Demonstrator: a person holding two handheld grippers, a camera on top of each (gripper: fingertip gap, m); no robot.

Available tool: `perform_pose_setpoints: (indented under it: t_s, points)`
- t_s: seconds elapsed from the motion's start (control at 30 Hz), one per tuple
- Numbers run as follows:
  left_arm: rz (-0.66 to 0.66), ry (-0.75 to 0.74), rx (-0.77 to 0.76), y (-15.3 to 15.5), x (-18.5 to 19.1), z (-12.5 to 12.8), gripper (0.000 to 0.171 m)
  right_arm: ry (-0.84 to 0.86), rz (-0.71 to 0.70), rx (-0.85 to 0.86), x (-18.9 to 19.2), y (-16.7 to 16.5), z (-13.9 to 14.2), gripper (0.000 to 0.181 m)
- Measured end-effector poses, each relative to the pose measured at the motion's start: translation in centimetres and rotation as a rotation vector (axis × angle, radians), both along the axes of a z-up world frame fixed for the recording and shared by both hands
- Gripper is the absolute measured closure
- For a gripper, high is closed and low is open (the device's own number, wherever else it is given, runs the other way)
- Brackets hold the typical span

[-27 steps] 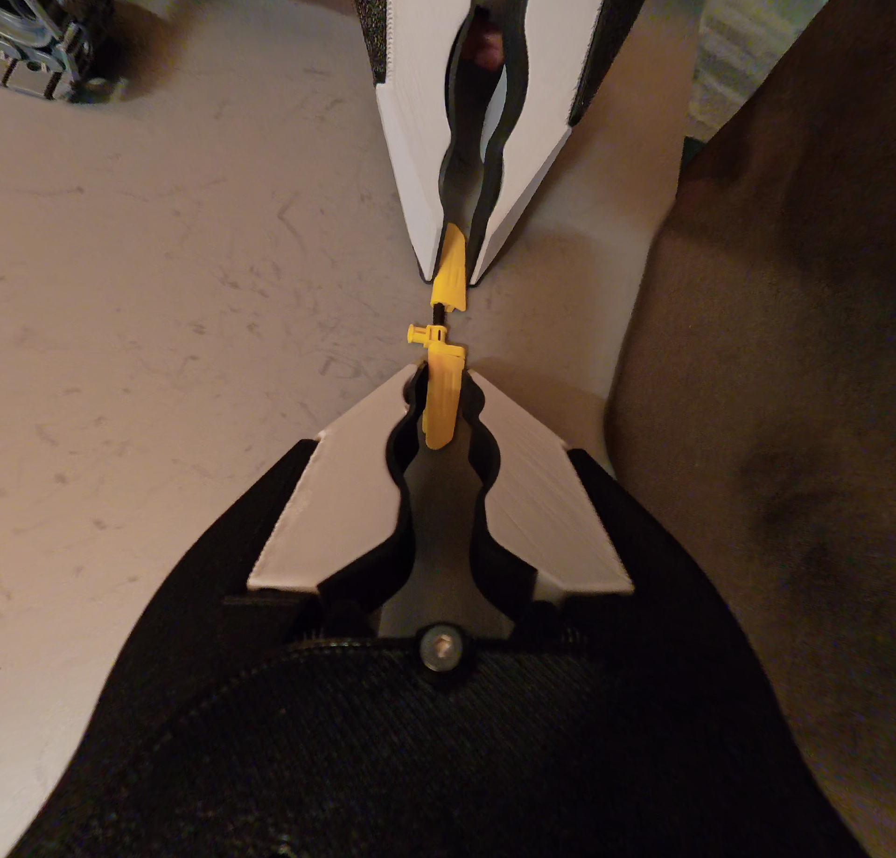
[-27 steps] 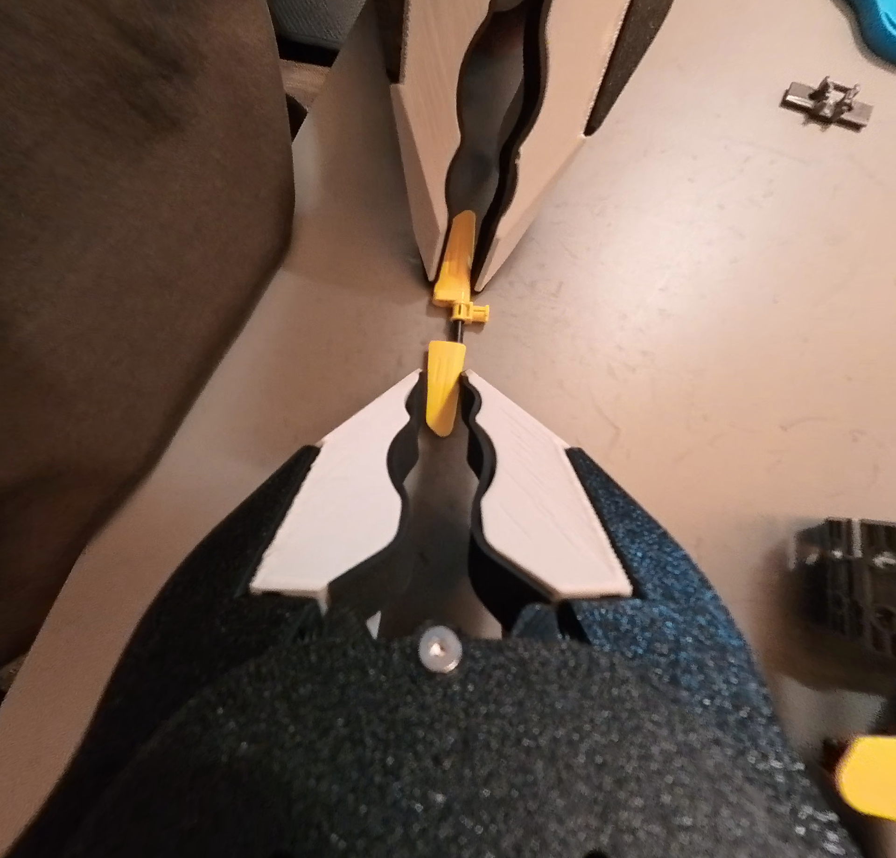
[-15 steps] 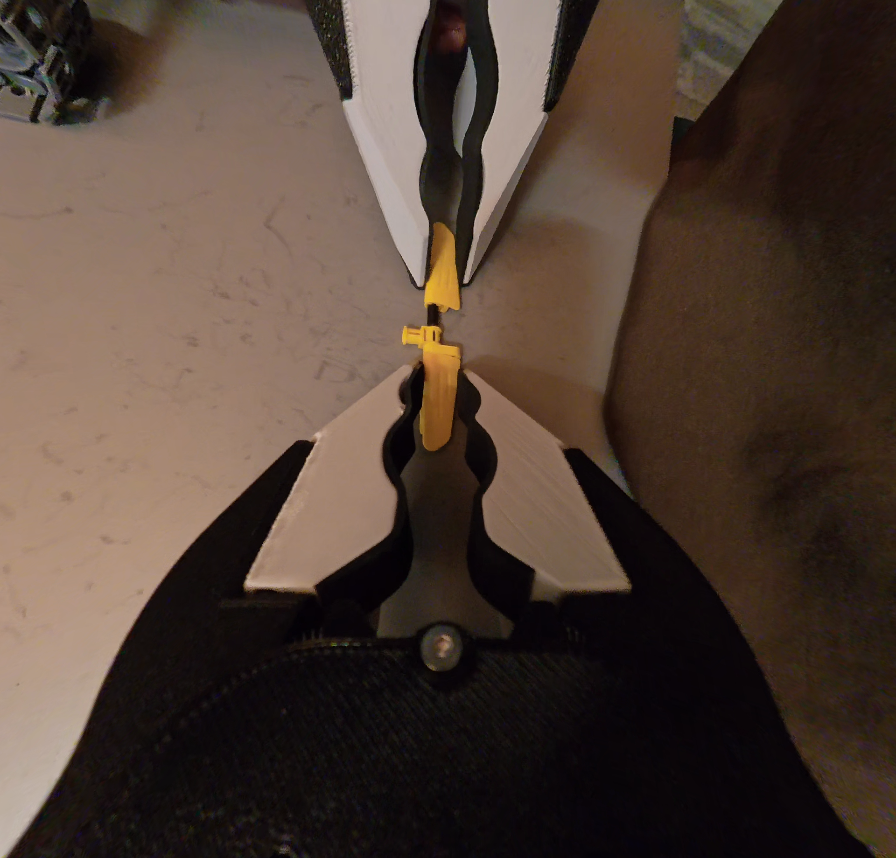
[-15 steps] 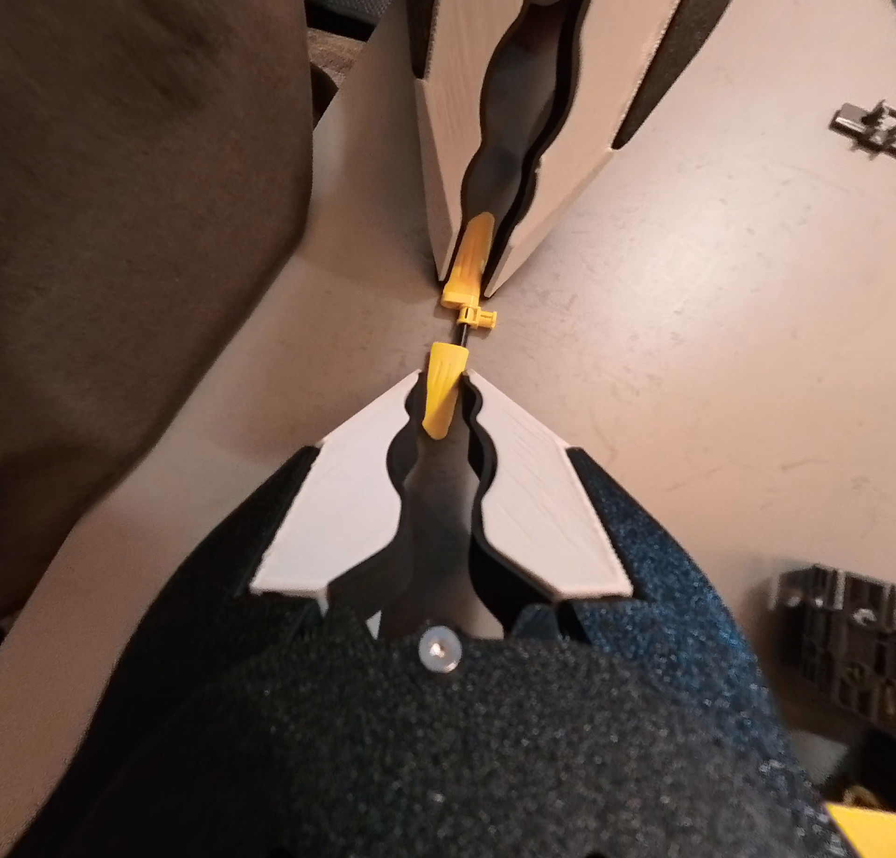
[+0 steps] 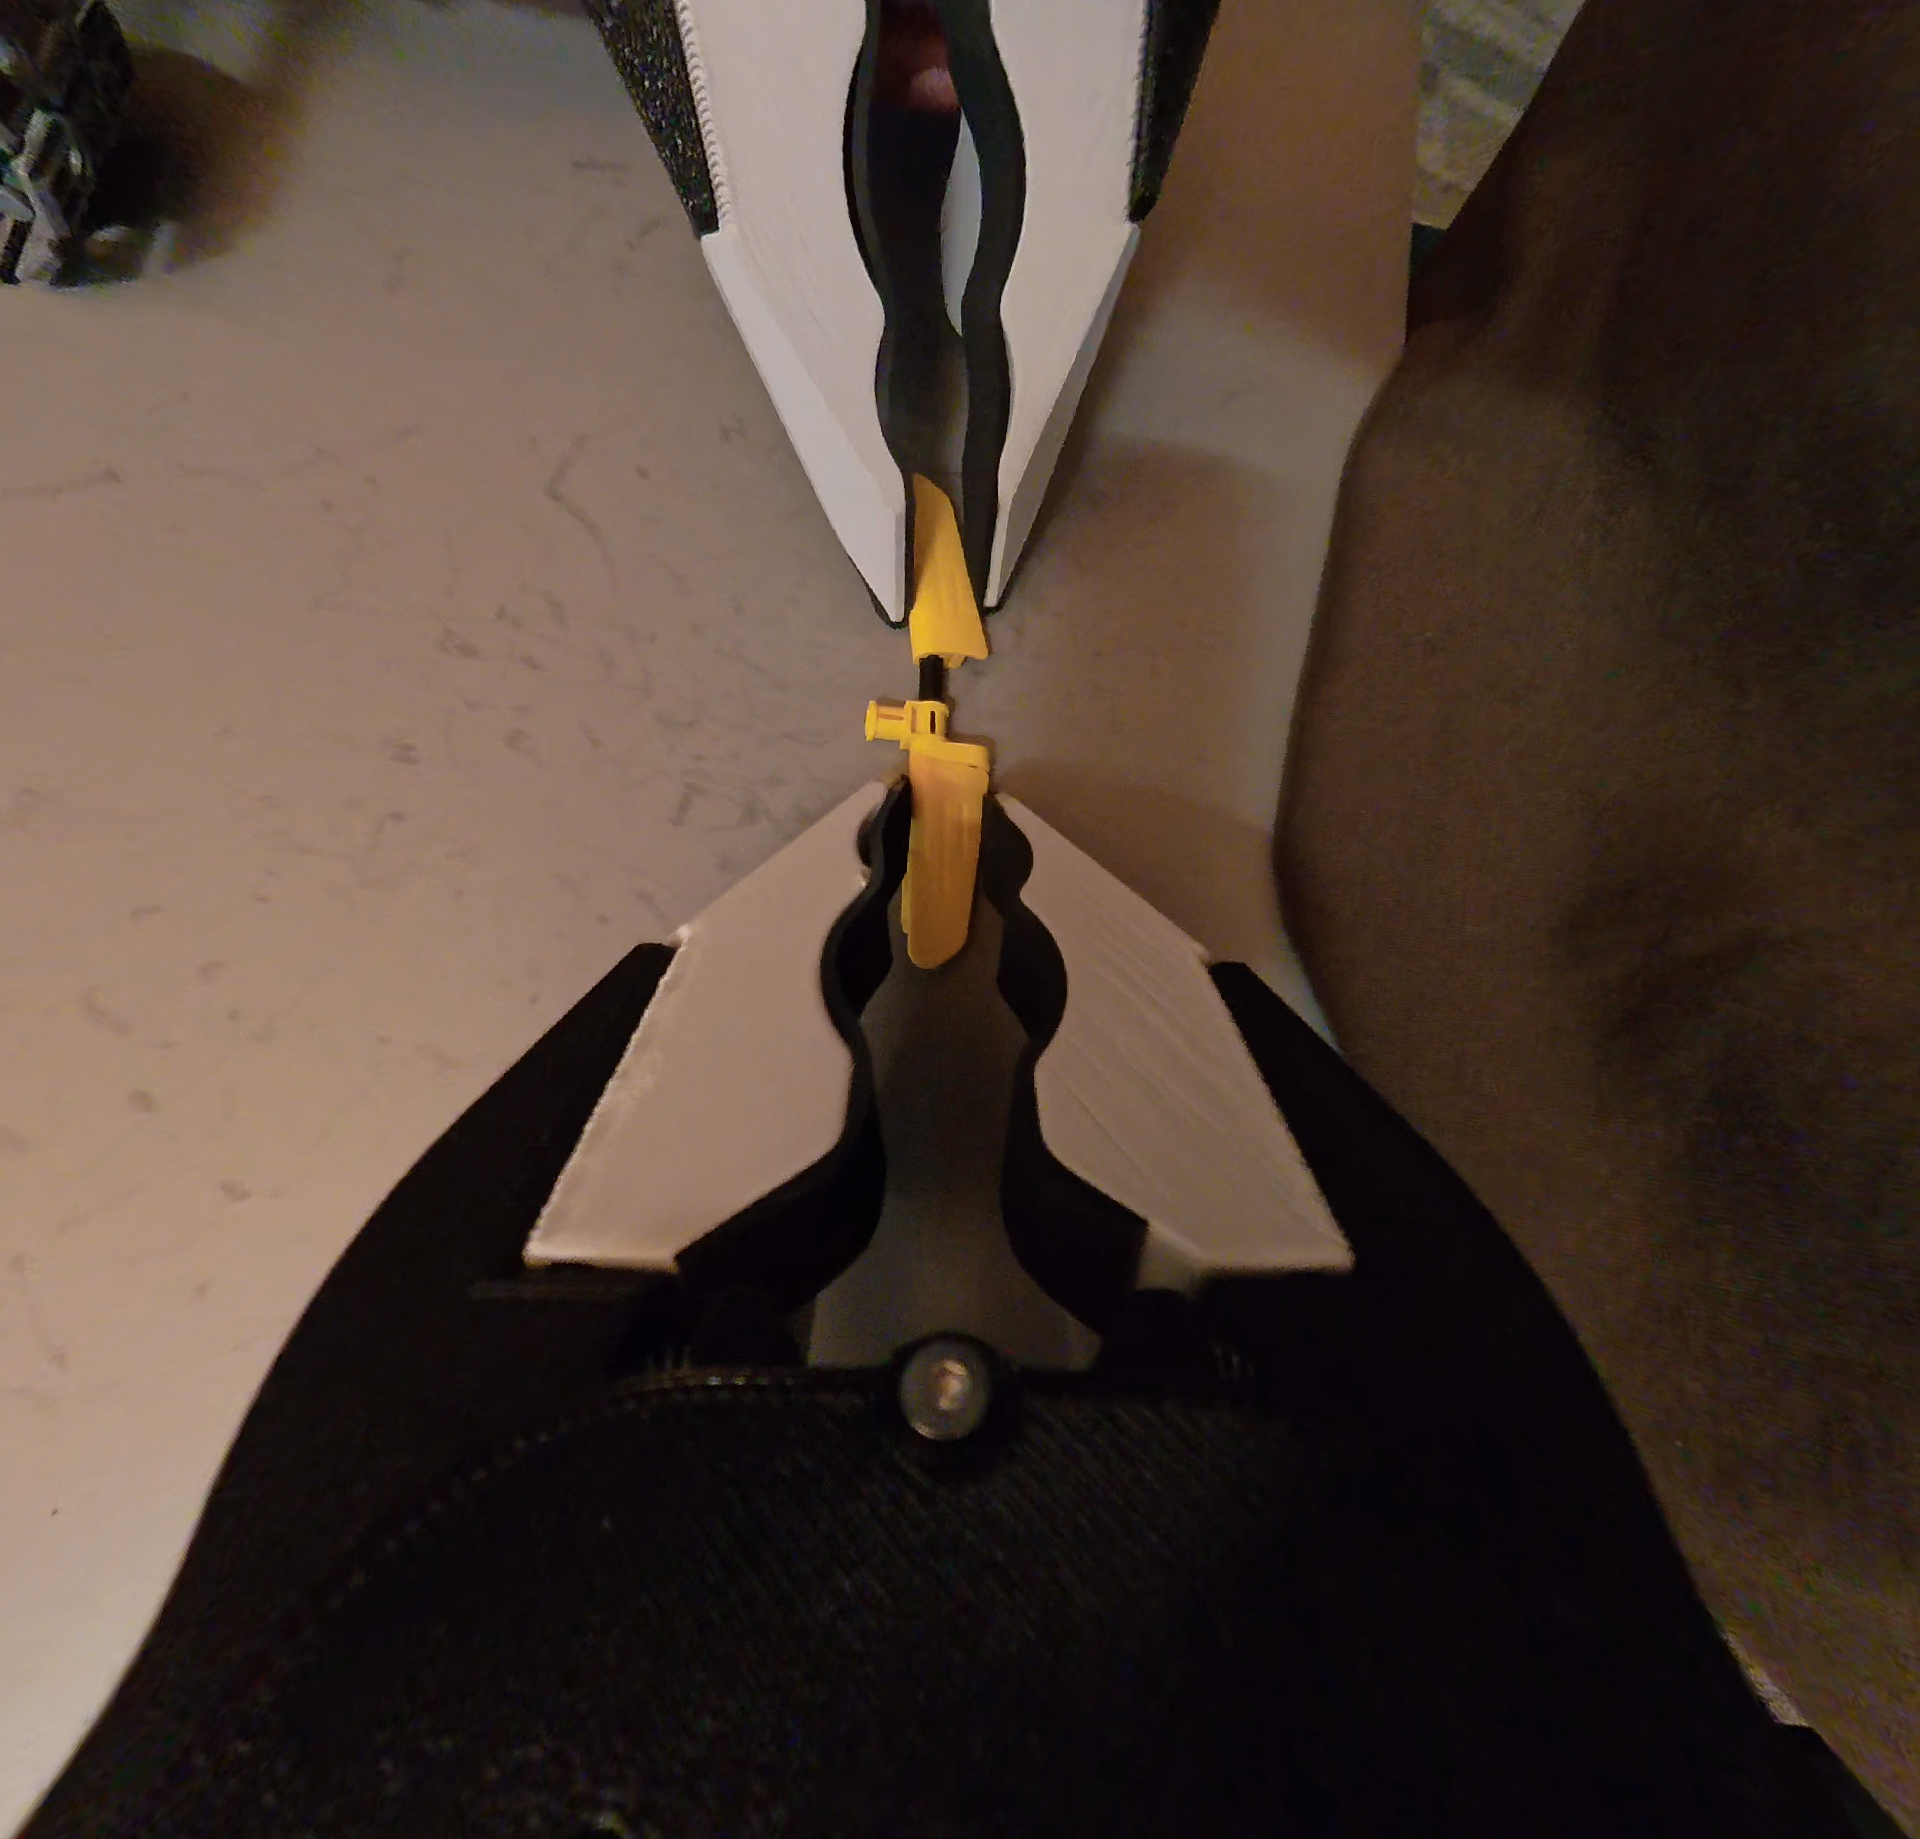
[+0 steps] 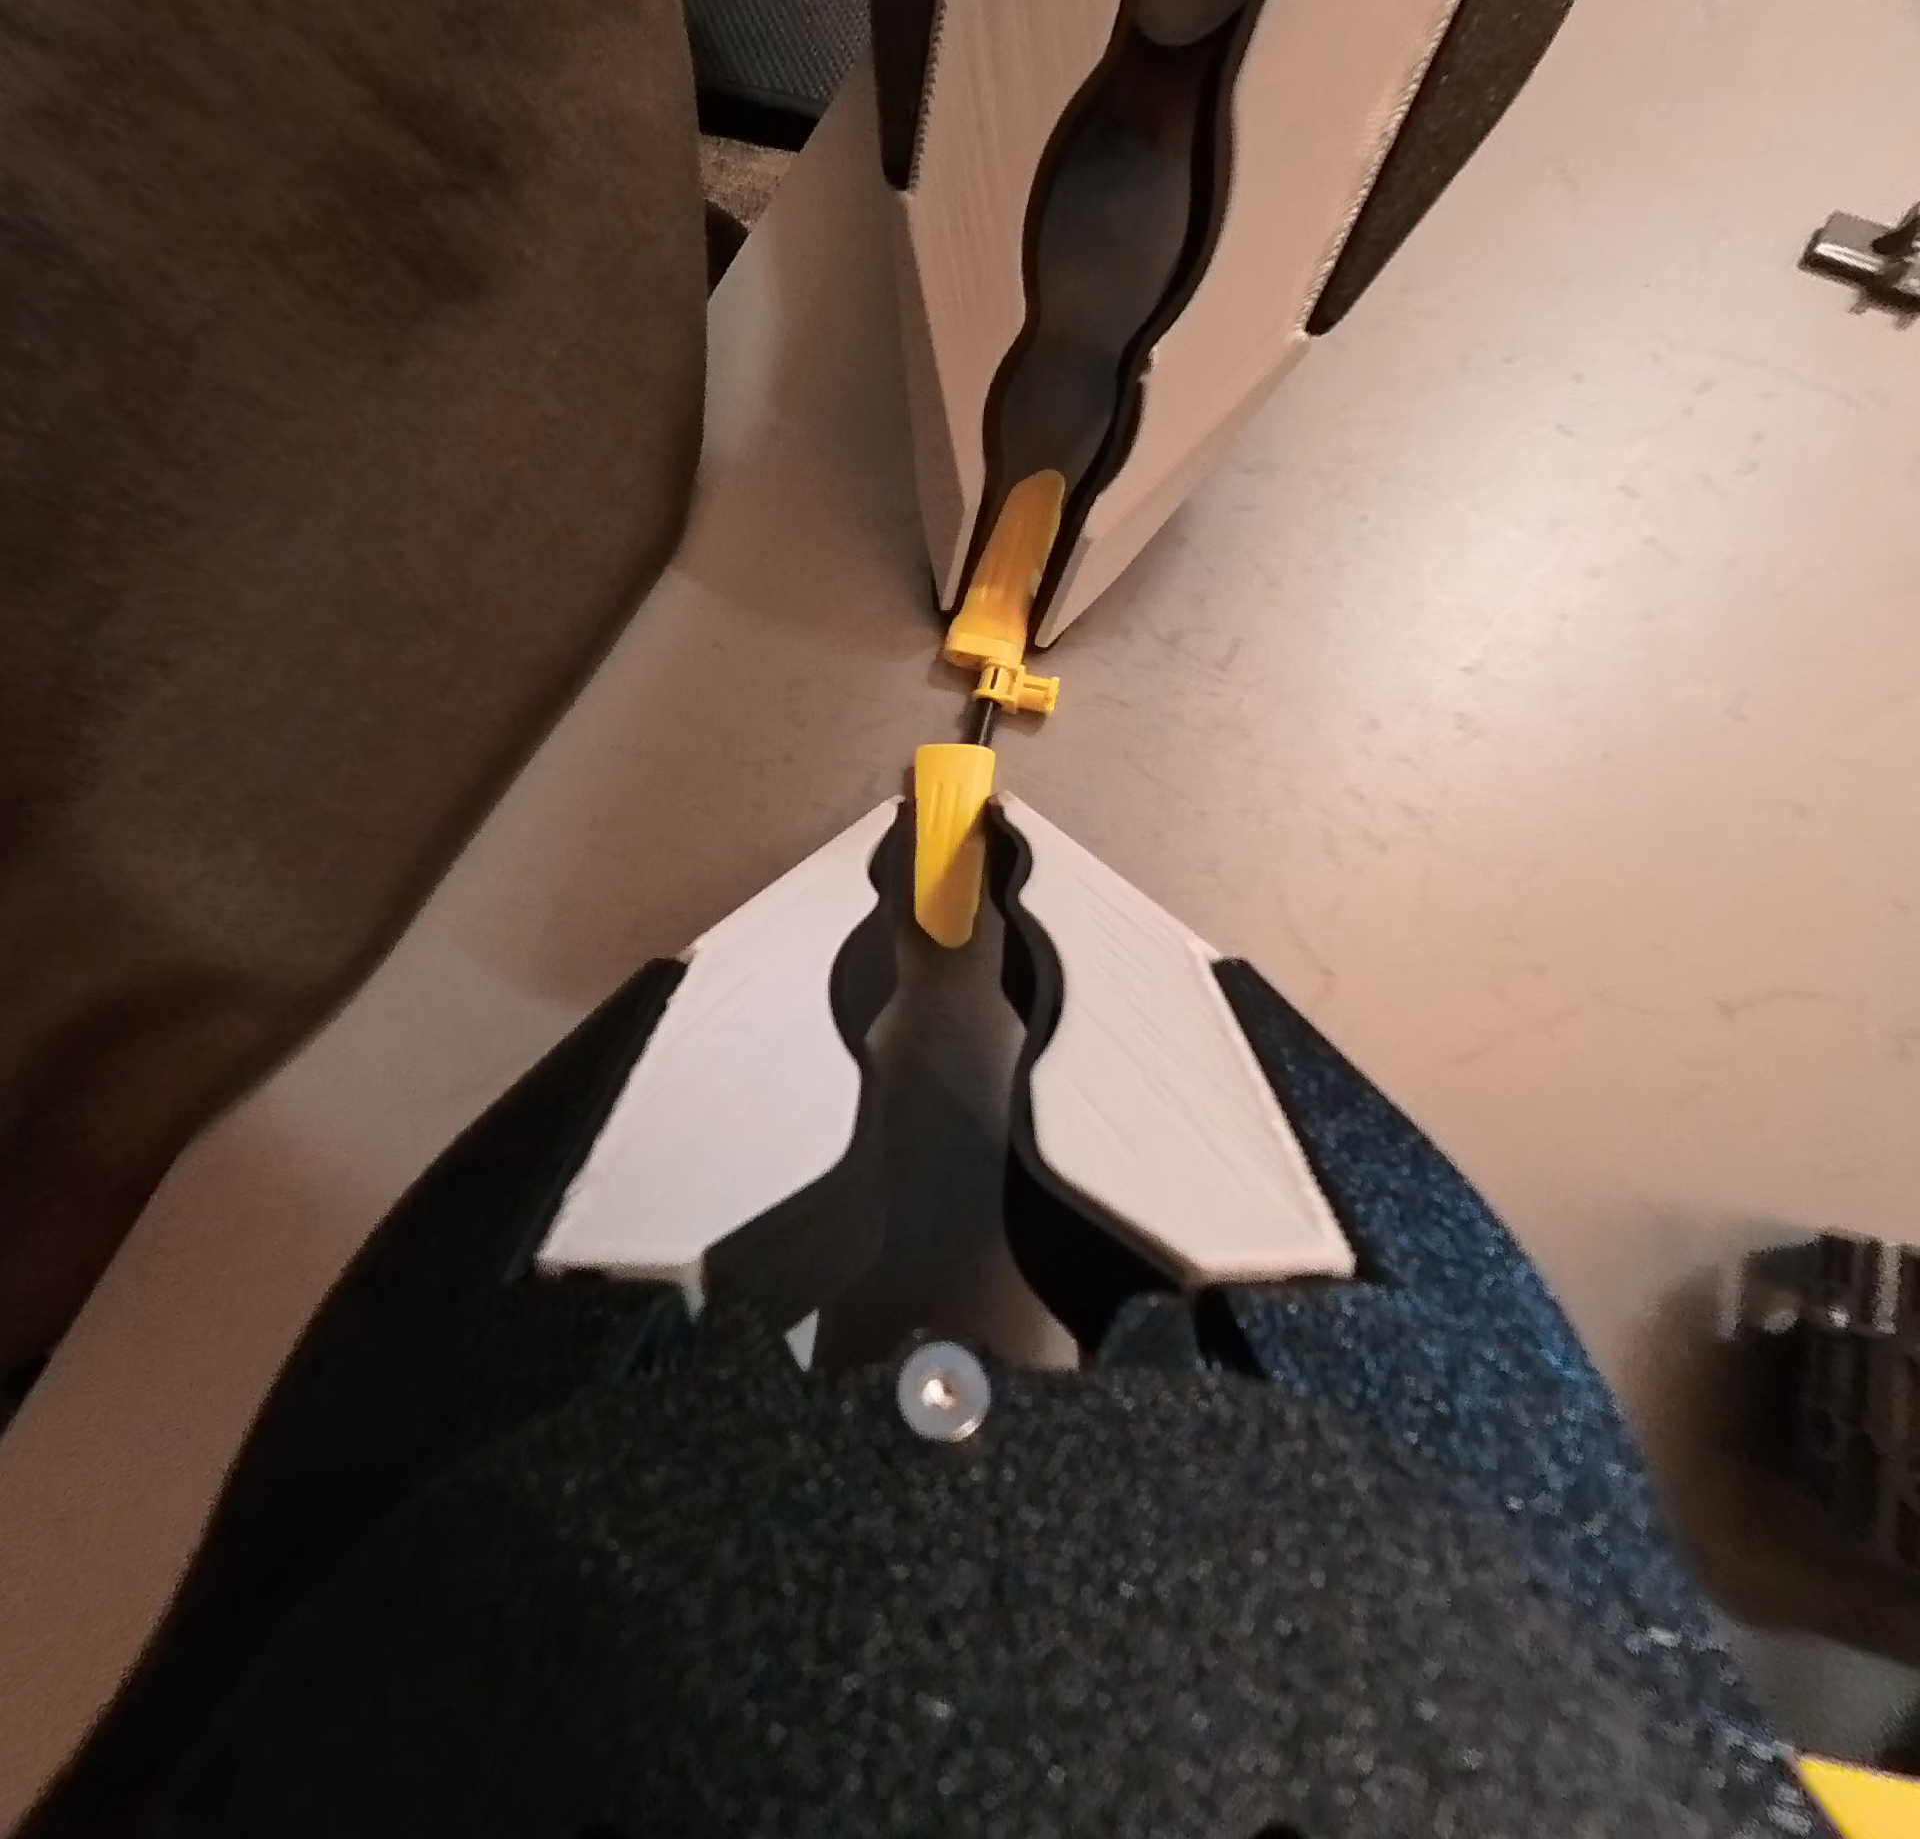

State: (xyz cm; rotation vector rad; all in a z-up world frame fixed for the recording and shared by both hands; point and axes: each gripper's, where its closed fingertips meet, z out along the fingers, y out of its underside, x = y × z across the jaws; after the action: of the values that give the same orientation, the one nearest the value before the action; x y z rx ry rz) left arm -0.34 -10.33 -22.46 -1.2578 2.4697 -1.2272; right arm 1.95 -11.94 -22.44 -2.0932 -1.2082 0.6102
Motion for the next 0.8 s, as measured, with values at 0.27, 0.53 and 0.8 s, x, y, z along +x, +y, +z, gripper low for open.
perform_pose_setpoints:
  t_s: [0.27, 0.53, 0.8]
  points:
    - [0.016, -0.002, 0.006, 0.05, 0.18, -0.03, 0.162, -0.019, -0.063, 0.020, -0.36, 0.33, -0.01, 0.170]
    - [0.015, 0.017, -0.016, 0.03, 0.17, 0.00, 0.162, -0.013, -0.045, 0.001, -0.61, 0.54, 0.01, 0.170]
    - [0.016, 0.028, -0.027, 0.03, 0.17, -0.01, 0.162, -0.019, -0.046, 0.001, -0.82, 0.73, 0.03, 0.170]
